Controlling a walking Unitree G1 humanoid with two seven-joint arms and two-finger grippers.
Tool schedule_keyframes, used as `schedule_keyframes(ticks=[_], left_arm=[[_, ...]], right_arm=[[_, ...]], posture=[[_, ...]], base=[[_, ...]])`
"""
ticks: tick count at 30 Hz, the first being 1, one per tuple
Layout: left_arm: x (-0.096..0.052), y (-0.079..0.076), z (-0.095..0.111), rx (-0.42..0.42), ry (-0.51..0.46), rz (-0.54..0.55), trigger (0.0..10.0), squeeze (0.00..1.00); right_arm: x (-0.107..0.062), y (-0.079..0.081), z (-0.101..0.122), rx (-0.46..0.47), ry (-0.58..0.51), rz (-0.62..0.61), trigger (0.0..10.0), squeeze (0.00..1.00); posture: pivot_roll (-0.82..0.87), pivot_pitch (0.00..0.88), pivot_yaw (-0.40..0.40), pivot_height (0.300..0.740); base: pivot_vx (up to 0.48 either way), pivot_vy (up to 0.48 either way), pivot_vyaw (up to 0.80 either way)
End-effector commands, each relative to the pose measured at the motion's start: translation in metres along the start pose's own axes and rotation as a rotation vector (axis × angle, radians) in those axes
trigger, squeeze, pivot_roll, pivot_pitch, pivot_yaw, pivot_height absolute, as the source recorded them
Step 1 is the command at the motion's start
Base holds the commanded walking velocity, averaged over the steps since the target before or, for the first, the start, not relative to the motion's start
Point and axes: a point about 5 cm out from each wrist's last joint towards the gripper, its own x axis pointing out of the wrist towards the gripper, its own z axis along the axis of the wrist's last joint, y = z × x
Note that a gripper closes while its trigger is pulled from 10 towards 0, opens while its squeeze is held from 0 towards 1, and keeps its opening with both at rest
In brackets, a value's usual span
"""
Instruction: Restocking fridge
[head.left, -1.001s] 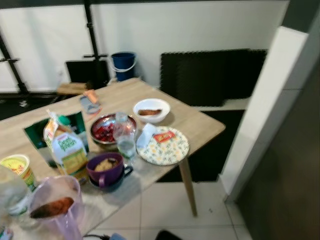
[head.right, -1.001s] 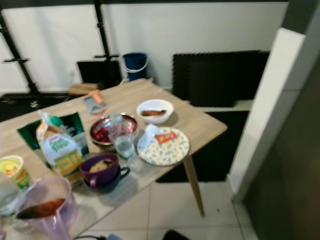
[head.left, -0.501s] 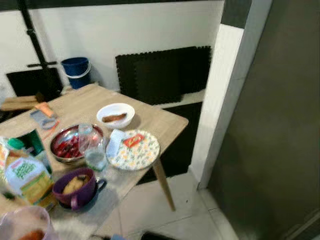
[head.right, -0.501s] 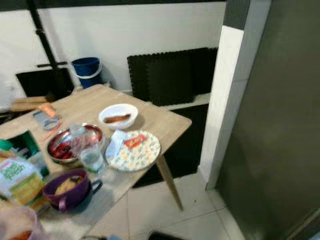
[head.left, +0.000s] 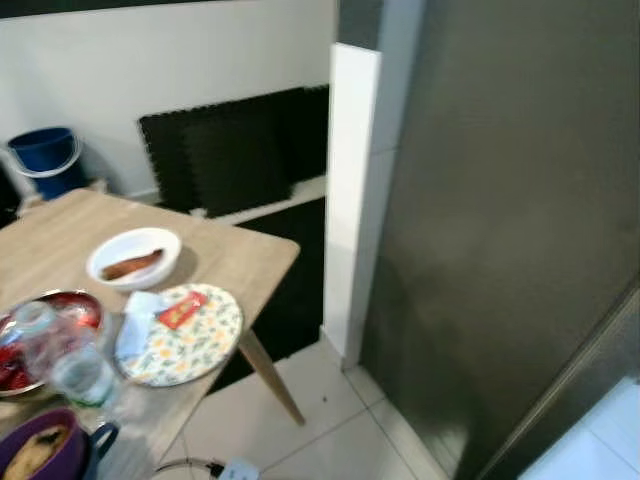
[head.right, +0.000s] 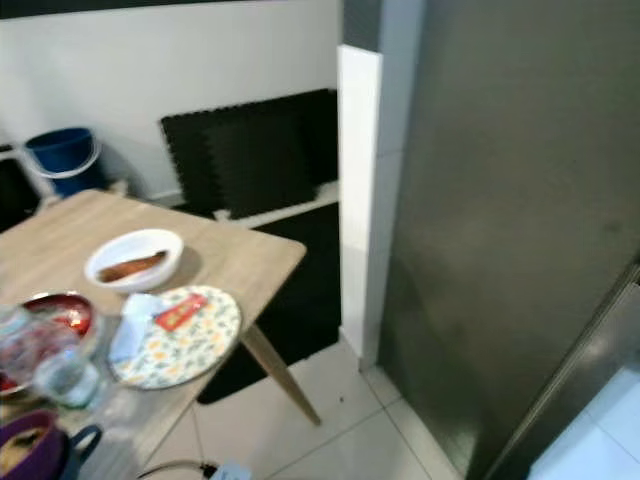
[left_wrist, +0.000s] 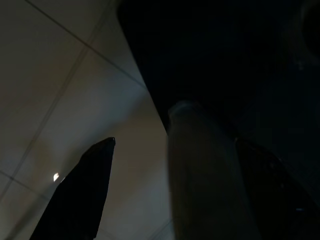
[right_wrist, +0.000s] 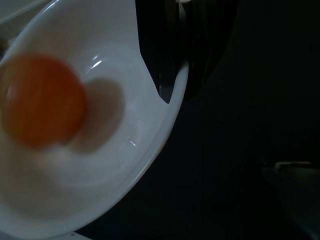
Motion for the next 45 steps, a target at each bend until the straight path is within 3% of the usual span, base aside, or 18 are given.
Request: schedule_keyframes(ticks=[1,16,25,45], left_arm=[[-0.0011,0.0074,0.0044,0.018,-0.006,0.021,10.0,0.0],[-0.0012,0.0071,0.0037,0.029,-0.003,0.005,10.0,0.0],[-0.0006,0.003,0.0051,0.022,-0.01,-0.023,10.0,0.0],[-0.0004,0.0033,0.0052,0.009,-0.015,0.007,10.0,0.0]], right_arm=[[-0.0003,0.0001,-0.0035,-0.001,0.009,-0.001,10.0,0.0],[-0.0002,0.0022,-0.0026,-0.005,0.007,0.003,10.0,0.0],[-0.0003,0.0034,-0.0037,-0.005,0.01,0.005,10.0,0.0],[-0.0005,0.0027,-0.0069,-0.018,0.017,0.005,10.0,0.0]], posture=[[-0.17,0.0,0.057,0.74],[-0.17,0.0,0.062,0.74],[-0.17,0.0,0.063,0.74],[-0.17,0.0,0.059,0.74]], base=[[0.0,0.0,-0.79],[0.0,0.0,-0.79],[0.0,-0.461,-0.79],[0.0,0.0,-0.79]])
